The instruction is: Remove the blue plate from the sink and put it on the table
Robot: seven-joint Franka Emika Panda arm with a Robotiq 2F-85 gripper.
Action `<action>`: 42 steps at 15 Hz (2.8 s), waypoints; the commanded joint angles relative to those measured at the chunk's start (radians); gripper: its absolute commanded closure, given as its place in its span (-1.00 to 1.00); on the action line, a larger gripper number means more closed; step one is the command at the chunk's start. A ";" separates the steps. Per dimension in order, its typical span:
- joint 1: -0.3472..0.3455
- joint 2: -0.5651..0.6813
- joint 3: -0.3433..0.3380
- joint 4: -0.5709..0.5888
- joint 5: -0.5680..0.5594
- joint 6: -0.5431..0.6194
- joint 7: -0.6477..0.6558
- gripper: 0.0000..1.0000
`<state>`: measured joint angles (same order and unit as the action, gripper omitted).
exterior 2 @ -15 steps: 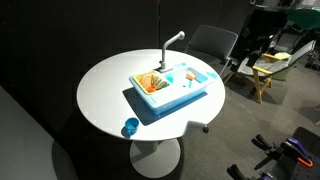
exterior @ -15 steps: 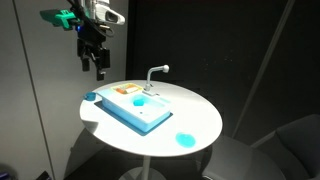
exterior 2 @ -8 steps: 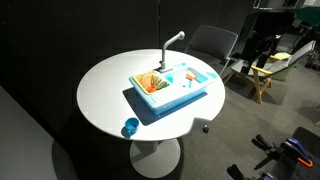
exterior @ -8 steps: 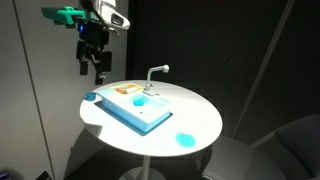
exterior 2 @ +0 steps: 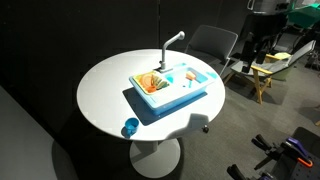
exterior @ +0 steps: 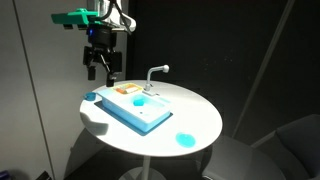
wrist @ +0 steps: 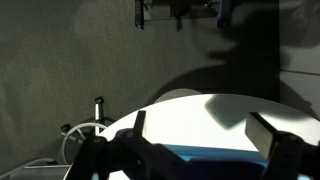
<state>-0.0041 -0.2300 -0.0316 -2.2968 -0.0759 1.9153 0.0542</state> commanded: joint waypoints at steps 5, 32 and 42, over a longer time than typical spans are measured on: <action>-0.005 0.047 -0.002 0.018 -0.051 0.111 -0.134 -1.00; 0.010 0.105 0.052 -0.015 0.069 0.293 0.120 -1.00; 0.009 0.129 0.050 -0.009 0.060 0.309 0.102 -1.00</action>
<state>0.0051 -0.1006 0.0184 -2.3079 -0.0165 2.2265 0.1564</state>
